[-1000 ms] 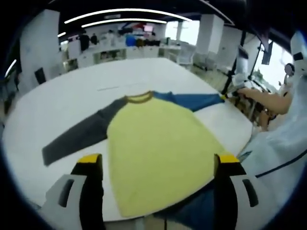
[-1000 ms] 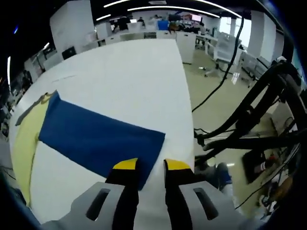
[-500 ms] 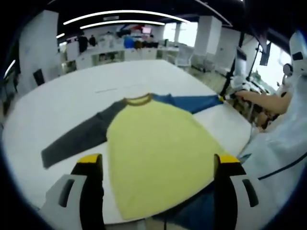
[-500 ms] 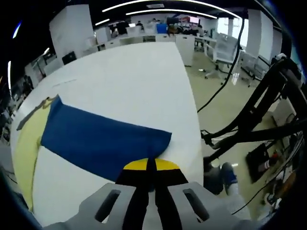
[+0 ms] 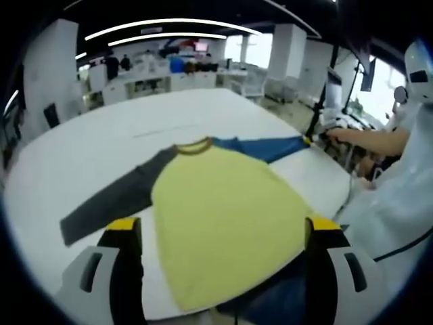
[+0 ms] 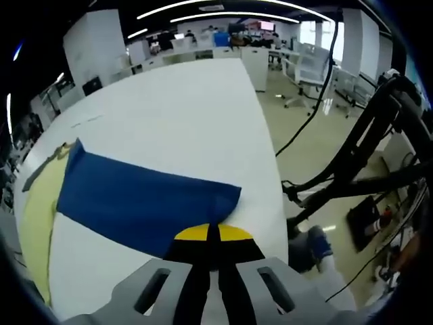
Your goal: Fold the garment on the visible template until the final outline fits inside the template.
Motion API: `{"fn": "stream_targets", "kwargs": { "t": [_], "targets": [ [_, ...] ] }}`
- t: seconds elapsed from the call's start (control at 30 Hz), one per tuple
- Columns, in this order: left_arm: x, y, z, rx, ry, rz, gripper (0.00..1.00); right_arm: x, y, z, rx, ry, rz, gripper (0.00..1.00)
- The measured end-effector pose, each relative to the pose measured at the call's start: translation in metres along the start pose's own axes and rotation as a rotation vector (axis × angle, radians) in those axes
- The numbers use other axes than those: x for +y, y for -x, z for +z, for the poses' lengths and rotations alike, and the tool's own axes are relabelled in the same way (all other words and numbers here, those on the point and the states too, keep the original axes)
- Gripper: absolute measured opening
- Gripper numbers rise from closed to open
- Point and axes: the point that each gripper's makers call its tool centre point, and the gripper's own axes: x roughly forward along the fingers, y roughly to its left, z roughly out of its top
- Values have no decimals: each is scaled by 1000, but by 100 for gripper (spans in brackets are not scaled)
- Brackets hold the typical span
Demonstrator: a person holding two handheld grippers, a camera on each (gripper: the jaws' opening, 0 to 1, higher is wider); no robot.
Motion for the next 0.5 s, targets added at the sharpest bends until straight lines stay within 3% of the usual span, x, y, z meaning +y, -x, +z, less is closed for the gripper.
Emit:
{"fn": "stream_targets", "kwargs": {
  "t": [0.13, 0.5],
  "targets": [
    [3, 5, 0, 0, -9, -1, 97, -1, 0, -1, -7, -48, -1, 2],
    [12, 11, -1, 6, -18, -8, 99, -1, 17, 7, -32, -21, -23, 2]
  ]
}}
